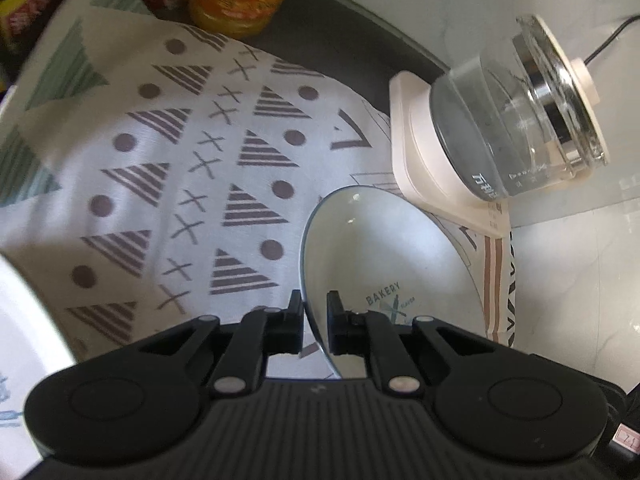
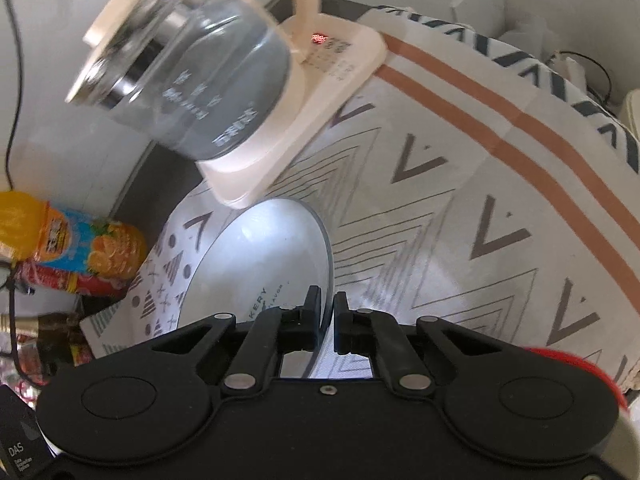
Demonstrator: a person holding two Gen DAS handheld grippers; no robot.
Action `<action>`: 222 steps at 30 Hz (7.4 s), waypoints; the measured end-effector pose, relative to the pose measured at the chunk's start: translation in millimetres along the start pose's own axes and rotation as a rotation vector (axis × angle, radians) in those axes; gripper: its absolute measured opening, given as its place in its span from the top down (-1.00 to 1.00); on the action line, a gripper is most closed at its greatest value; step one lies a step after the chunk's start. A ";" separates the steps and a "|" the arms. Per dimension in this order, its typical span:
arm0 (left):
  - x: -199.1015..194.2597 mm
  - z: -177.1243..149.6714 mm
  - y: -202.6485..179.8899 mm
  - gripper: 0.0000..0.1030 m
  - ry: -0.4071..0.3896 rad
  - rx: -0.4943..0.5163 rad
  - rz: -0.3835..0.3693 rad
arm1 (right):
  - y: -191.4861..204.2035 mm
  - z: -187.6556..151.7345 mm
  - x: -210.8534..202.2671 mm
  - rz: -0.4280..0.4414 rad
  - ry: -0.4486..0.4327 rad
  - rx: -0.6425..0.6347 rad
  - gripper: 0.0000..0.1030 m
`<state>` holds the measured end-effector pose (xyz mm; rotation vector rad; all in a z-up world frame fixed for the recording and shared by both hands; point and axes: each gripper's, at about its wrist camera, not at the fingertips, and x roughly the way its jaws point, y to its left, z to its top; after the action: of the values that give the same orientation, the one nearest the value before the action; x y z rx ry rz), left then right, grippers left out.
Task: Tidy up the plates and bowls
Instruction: 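Lift the 'BAKERY' plate with both grippers and carry it over the plate stack, then lower the 'BAKERY' plate onto the 'Sweet' plate and open both grippers, then withdraw both grippers from the plate stack toward the bowl stack, then reach both grippers to the red bowl rim and close them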
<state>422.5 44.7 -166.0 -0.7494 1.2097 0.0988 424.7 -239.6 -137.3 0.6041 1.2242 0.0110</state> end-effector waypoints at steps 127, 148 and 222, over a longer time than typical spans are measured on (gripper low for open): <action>-176.4 -103.0 186.6 0.27 -0.306 -0.378 0.335 | 68.9 -167.8 -50.9 0.249 0.093 -0.485 -0.32; -187.8 -140.0 87.7 -0.74 -0.384 -0.171 0.243 | 18.6 -160.7 -130.1 0.248 -0.094 -0.524 -0.81; -1.5 -134.1 -35.7 0.22 0.149 0.236 -0.042 | -137.9 -118.7 -85.6 0.003 -0.140 0.098 0.28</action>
<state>329.6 -58.4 -167.7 -0.5825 1.3196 -0.1343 246.9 -332.9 -147.2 0.6808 1.0928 -0.0882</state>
